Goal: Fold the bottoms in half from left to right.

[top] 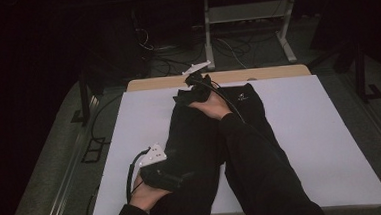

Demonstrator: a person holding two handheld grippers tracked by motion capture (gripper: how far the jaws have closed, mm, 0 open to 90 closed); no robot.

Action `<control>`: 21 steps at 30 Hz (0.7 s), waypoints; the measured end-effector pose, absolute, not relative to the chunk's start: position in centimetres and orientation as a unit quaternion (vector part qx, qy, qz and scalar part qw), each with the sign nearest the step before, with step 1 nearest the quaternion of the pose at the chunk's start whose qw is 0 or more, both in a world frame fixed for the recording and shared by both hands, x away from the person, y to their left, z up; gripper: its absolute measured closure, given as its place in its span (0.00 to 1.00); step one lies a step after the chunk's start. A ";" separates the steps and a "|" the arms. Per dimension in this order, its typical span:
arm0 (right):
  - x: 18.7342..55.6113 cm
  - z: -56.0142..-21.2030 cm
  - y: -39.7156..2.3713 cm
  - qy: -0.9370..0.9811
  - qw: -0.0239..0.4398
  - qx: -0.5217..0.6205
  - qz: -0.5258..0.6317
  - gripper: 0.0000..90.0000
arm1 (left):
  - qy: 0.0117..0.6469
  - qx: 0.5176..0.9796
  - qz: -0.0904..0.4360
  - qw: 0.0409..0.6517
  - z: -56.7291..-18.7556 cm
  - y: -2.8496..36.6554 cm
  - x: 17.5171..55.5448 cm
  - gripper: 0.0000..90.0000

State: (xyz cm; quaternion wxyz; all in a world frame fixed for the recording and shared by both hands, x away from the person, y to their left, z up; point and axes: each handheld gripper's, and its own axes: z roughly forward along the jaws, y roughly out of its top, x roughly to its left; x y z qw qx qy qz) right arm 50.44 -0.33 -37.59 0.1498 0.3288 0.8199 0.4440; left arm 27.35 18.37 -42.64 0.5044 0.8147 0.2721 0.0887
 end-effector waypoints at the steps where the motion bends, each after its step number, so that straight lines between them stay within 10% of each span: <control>1: 50.4 -37.6 -0.3 0.820 0.150 0.329 0.444 0.00 | 0.272 0.815 0.088 0.505 -42.6 18.4 27.3 0.00; 21: 54.4 -39.1 0.0 0.773 0.143 0.402 0.470 0.00 | 0.274 0.812 0.088 0.508 -42.6 18.4 27.4 0.00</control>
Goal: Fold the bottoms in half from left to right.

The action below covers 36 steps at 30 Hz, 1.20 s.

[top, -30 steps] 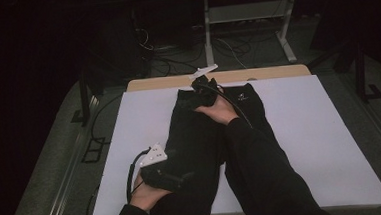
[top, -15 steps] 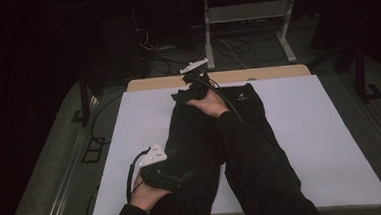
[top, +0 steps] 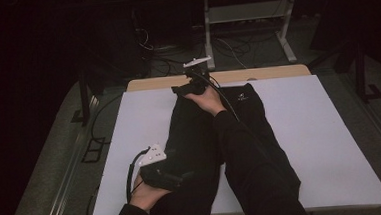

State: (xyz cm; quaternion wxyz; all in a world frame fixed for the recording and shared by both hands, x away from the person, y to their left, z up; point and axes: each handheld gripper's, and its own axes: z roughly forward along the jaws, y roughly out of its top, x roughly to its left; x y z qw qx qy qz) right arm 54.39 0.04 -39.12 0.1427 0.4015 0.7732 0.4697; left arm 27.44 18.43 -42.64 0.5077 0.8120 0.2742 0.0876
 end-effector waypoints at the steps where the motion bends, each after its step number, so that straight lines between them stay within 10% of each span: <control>1: 54.7 -39.5 0.0 0.765 0.141 0.414 0.473 0.00 | 0.275 0.812 0.087 0.508 -42.6 18.4 27.4 0.00; 36: 55.2 -44.9 2.9 0.784 0.127 0.460 0.396 0.34 | 0.277 0.809 0.080 0.511 -42.7 18.6 27.7 0.00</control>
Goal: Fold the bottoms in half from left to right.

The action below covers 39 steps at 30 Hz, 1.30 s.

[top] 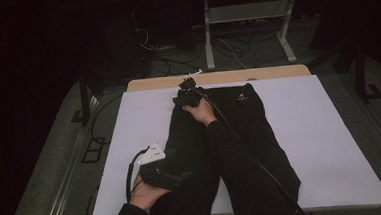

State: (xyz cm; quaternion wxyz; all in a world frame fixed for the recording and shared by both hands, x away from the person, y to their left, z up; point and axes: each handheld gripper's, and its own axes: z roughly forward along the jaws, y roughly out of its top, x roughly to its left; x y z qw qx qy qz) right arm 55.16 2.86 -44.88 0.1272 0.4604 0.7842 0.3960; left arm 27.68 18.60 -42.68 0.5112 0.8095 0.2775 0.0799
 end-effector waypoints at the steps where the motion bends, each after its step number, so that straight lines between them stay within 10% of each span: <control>1: 55.2 -44.9 2.9 0.786 0.128 0.460 0.394 0.36 | 0.277 0.809 0.080 0.511 -42.7 18.6 27.7 0.00; 13: 55.2 -45.4 4.1 0.807 0.150 0.439 0.365 0.53 | 0.279 0.808 0.079 0.512 -42.7 18.7 27.7 0.00; 21: 55.2 -44.9 4.7 0.813 0.148 0.448 0.342 0.94 | 0.281 0.808 0.078 0.512 -42.7 18.7 27.7 0.00; 39: 54.3 -43.9 3.4 0.792 0.113 0.476 0.365 0.96 | 0.358 0.779 0.052 0.512 -42.1 19.8 27.7 0.00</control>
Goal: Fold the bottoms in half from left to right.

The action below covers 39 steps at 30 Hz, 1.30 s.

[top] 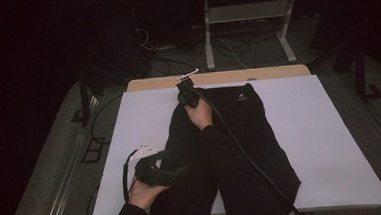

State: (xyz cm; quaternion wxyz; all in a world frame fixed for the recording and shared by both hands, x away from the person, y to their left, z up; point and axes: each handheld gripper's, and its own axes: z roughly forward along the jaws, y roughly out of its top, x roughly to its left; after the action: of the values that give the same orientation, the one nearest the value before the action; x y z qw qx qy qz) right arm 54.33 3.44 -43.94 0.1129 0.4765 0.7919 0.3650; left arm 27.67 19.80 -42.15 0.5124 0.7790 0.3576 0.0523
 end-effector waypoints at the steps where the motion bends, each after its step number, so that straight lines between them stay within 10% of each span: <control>1: 54.2 -43.9 3.4 0.792 0.116 0.476 0.364 0.96 | 0.357 0.783 0.053 0.507 -42.0 19.9 27.6 0.00; 39: 52.5 -42.6 0.4 0.776 0.115 0.462 0.414 0.96 | 0.357 0.816 0.062 0.451 -41.1 23.9 23.8 0.00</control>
State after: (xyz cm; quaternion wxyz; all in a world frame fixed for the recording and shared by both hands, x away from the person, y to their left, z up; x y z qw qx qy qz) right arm 52.47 0.40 -42.57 0.1149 0.4620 0.7757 0.4142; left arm 23.83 23.95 -41.09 0.4506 0.8161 0.3566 0.0617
